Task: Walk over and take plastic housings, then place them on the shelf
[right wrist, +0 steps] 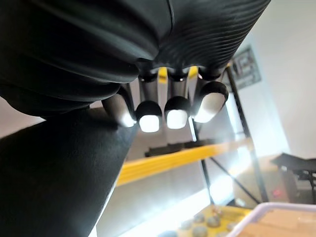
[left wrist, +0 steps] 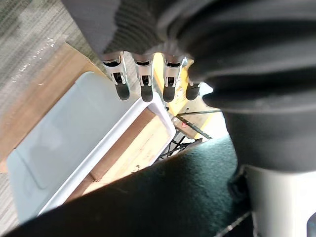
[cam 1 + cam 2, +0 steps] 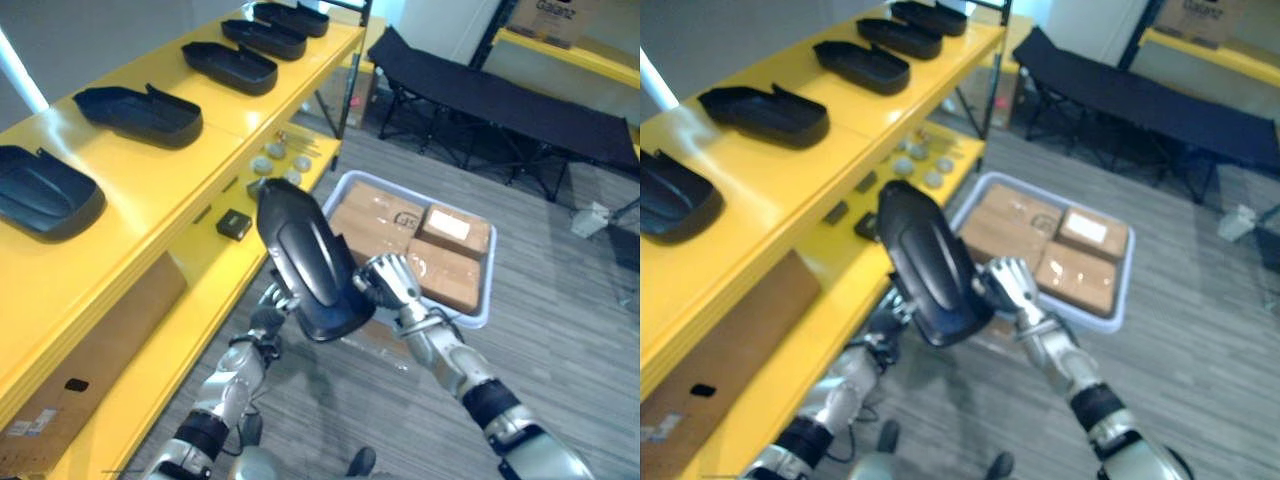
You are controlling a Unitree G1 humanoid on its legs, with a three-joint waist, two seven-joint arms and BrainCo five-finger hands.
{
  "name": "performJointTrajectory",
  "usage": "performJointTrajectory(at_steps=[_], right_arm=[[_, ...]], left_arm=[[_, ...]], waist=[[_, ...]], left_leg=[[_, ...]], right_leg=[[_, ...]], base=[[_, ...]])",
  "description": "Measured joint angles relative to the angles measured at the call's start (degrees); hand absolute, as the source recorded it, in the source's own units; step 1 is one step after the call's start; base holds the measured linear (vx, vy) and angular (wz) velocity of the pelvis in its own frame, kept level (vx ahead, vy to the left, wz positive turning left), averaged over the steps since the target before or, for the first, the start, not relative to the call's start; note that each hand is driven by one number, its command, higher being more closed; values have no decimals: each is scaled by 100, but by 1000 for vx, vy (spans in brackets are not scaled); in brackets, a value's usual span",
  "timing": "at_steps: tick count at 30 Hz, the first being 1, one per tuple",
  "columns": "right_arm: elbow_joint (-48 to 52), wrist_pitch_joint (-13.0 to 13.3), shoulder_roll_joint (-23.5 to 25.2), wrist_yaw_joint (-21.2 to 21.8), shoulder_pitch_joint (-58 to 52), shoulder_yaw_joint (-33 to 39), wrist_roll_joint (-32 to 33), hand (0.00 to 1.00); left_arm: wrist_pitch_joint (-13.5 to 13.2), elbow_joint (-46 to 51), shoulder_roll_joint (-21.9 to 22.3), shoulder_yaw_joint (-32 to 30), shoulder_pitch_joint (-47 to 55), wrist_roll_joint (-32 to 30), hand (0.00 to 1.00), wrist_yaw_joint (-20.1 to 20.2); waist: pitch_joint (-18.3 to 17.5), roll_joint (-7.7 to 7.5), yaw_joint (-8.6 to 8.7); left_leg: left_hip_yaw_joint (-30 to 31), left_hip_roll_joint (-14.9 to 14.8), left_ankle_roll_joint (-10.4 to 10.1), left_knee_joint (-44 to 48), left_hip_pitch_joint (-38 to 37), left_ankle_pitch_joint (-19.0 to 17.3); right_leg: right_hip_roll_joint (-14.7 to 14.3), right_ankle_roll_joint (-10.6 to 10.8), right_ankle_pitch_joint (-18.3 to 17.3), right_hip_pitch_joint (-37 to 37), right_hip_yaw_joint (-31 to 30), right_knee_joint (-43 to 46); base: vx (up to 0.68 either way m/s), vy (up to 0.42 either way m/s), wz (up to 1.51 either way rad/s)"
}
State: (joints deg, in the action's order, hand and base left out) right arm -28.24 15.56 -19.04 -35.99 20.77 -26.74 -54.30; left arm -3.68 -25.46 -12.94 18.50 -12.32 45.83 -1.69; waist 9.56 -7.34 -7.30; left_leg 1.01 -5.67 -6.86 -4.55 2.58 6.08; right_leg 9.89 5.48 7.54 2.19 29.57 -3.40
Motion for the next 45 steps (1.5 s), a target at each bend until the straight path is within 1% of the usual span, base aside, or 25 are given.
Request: performJointTrajectory(at_steps=[1,3,6,10,13,14,17,19,20,21,22,24,26,28,30,31,32,33,36,38,39,41,42,44,45], right_arm=[[0,0,10,-23,-24,-6,-38,100],[-10,0,37,-39,-95,-50,-62,100],[-15,7,50,-62,-177,-195,-76,100],[-15,66,150,-164,-270,-275,-112,100],[-14,231,177,-236,-319,-410,-245,100],[-5,362,255,-414,-384,-489,-280,100],[24,366,252,-426,-387,-488,-279,100],[39,366,243,-442,-387,-484,-279,100],[43,366,241,-498,-387,-484,-270,100],[67,365,241,-555,-387,-472,-231,100],[104,362,234,-582,-387,-470,-149,100],[181,342,205,-655,-386,-466,-44,100],[300,261,176,-655,-383,-429,-5,100],[309,189,144,-659,-378,-442,174,100],[327,97,147,-678,-315,-453,302,100],[328,51,144,-698,-300,-456,365,0],[332,20,140,-789,-273,-486,492,0],[395,15,156,-851,-249,-495,682,0],[659,-5,284,-905,-131,-470,1107,0],[695,85,271,-868,-47,-463,1340,0],[702,101,275,-868,-44,-469,1375,0],[708,105,284,-741,-43,-478,1761,0],[704,105,287,-563,-43,-476,2107,0],[703,202,318,-225,-40,-470,2799,0],[703,278,381,15,-40,-446,3270,0]], left_arm=[[-3,-10,0,-19,0,106,100,-14],[-118,-47,4,-107,19,165,100,-47],[-213,-47,36,-269,22,165,100,-50],[-242,-77,50,-296,22,135,100,-46],[-247,-108,53,-461,21,21,100,-53],[-213,-180,16,-496,2,-407,100,-175],[-118,-180,15,-494,-2,-430,100,-176],[-109,-180,14,-482,-12,-543,100,-177],[-12,-179,-3,-475,-43,-596,100,-137],[175,-180,-41,-471,-100,-639,100,-30],[282,-180,-57,-447,-143,-643,100,38],[335,-180,-92,-310,-190,-644,100,69],[346,-180,-192,-78,-259,-636,100,92],[349,-180,-242,58,-350,-635,100,93],[284,-175,-242,112,-411,-809,100,91],[259,-175,-242,130,-439,-831,100,89],[218,-160,-242,144,-493,-868,100,84],[118,-151,-242,174,-552,-868,100,83],[34,136,-241,326,-575,-883,100,75],[-125,240,-248,323,-580,-884,100,28],[-156,250,-249,322,-580,-910,100,15],[-165,361,-250,296,-570,-1090,100,-100],[-167,450,-250,291,-554,-1260,100,-227],[-170,680,-250,221,-479,-1532,100,-425],[-170,969,-250,104,-340,-1772,100,-582]], waist=[[-1,-1,0],[-6,-11,-1],[-16,-37,-5],[-26,-91,-5],[-44,-185,-2],[-64,-217,5],[-64,-216,10],[-64,-216,15],[-63,-214,14],[-62,-213,15],[-61,-212,19],[-57,-206,22],[-45,-188,25],[-26,-160,26],[10,-109,34],[21,-92,34],[45,-57,34],[67,-24,34],[109,40,38],[120,56,39],[121,57,38],[127,66,38],[137,82,37],[148,99,19],[155,109,20]], left_leg=[[0,0,0,0,0,0],[1,0,0,0,0,0],[3,-1,0,0,1,0],[4,-1,0,-1,2,0],[3,-2,-1,-1,2,-1],[-1,11,-1,-1,-1,-1],[-8,6,-2,-1,-3,-2],[-14,4,-3,-1,-5,-2],[-19,2,-3,0,-6,-2],[-25,1,-3,0,-6,-3],[-34,2,-3,0,-11,-3],[-55,1,-2,0,-21,-7],[-85,-2,-1,1,-25,-13],[-94,2,1,1,-26,-14],[-118,10,7,2,-26,-18],[-119,12,8,2,-25,-18],[-119,14,10,2,-25,-19],[-117,14,13,2,-22,-22],[-113,19,21,3,-14,-27],[-98,34,27,17,-3,-31],[-88,39,32,39,12,-44],[-20,52,41,113,67,-82],[-3,60,44,113,60,-84],[1,68,47,113,60,-86],[3,69,49,113,51,-90]], right_leg=[[0,0,0,0,0,-1],[-1,0,0,0,1,-3],[-2,0,0,1,1,-5],[-2,1,-1,1,1,-8],[1,7,-6,0,-1,-9],[14,10,-7,0,-16,-7],[14,11,-8,-3,-19,-8],[16,11,-9,-6,-29,-8],[17,11,-9,-9,-36,-8],[18,11,-9,-13,-46,-8],[19,10,-9,-16,-62,-8],[25,10,-9,-21,-95,-10],[34,10,-9,-32,-122,-12],[42,10,-9,-36,-125,-12],[54,11,-9,-47,-127,-13],[56,11,-9,-49,-127,-14],[59,11,-9,-49,-127,-14],[58,11,-9,-49,-125,-15],[62,12,-8,-53,-122,-17],[74,15,-9,-48,-115,-19],[78,17,-10,-48,-108,-19],[94,19,-10,-39,-67,-25],[103,24,-13,-8,-24,-28],[103,27,-16,2,3,-30],[105,27,-16,10,4,-33]], base=[[0,0,0],[0,0,0],[0,0,0],[0,0,0],[0,0,0],[0,0,0],[0,0,0],[0,0,0],[0,0,0],[0,0,-4],[0,0,-4],[0,0,-6],[0,-1,-6],[-1,-2,-2],[-6,-1,-4],[0,0,0],[0,0,0],[0,0,0],[0,0,0],[6,-1,2],[7,-1,8],[1,0,10],[4,-2,11],[3,-1,5],[0,0,0]])
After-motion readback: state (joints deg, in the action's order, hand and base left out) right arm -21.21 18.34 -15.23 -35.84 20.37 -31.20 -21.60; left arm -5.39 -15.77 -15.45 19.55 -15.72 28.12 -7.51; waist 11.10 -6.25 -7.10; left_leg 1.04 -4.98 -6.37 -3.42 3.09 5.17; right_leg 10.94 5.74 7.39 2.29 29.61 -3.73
